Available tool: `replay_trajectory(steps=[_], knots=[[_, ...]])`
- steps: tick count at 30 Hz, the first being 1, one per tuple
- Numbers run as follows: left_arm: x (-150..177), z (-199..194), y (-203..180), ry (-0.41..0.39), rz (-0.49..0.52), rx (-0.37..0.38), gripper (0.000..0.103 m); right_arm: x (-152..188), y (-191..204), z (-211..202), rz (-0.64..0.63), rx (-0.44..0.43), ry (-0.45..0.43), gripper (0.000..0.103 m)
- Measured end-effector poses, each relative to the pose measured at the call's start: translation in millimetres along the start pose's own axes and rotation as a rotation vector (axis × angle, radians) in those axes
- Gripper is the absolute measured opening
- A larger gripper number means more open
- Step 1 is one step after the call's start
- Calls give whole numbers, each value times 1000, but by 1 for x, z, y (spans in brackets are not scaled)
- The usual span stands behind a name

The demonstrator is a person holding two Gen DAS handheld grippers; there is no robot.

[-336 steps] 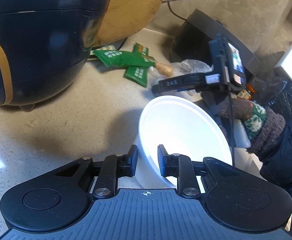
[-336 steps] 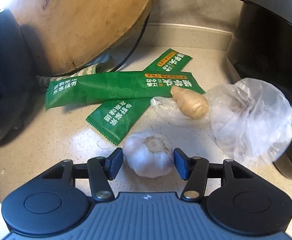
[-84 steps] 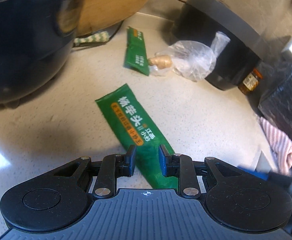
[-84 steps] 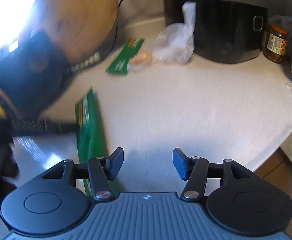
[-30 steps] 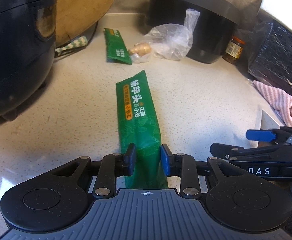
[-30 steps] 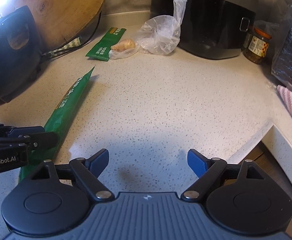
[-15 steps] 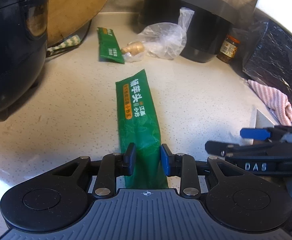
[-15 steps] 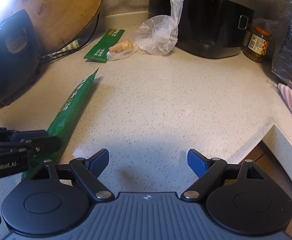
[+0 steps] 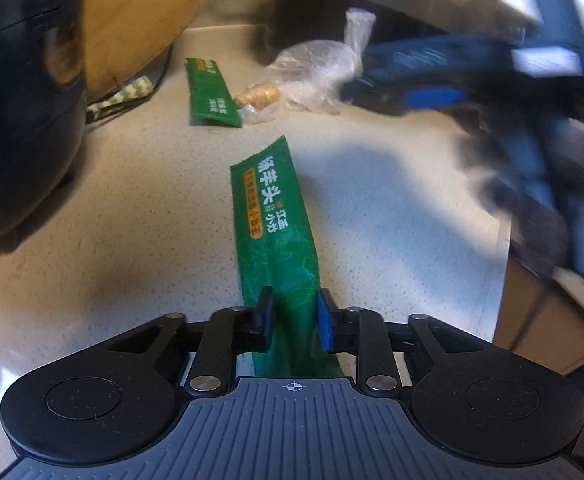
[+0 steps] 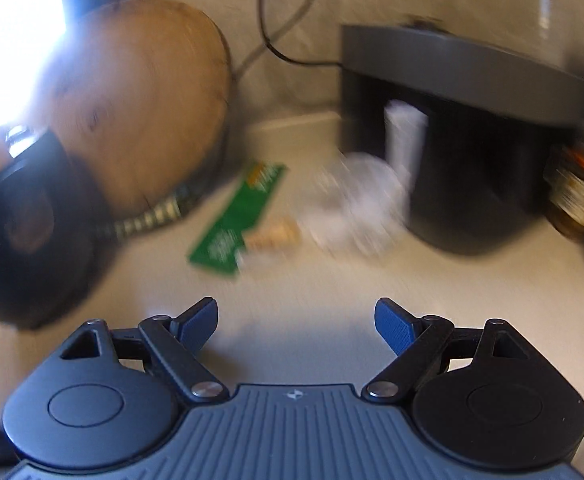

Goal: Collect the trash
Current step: 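Grasp the ginger root with the right tool while the left tool holds the sachet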

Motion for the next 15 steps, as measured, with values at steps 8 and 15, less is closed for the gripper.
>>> replay_trajectory(steps=[8,15], knots=[[-8,-31,15,-91,-43,-89,13,-26,22,118,-31,-52,21,84],[-6,-61,35,-161,-114,-126,12,-13,25,156,-94,18,112,61]])
Point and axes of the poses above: each gripper's, at about its wrist camera, not at the fingertips, and z roughly the way its jaws point, y to its left, x to its underside, the point moved 6 cm from there along z, roughly the way its jaws point, and after that the axes turned 7 degrees about -y, right-handed, at the moved point
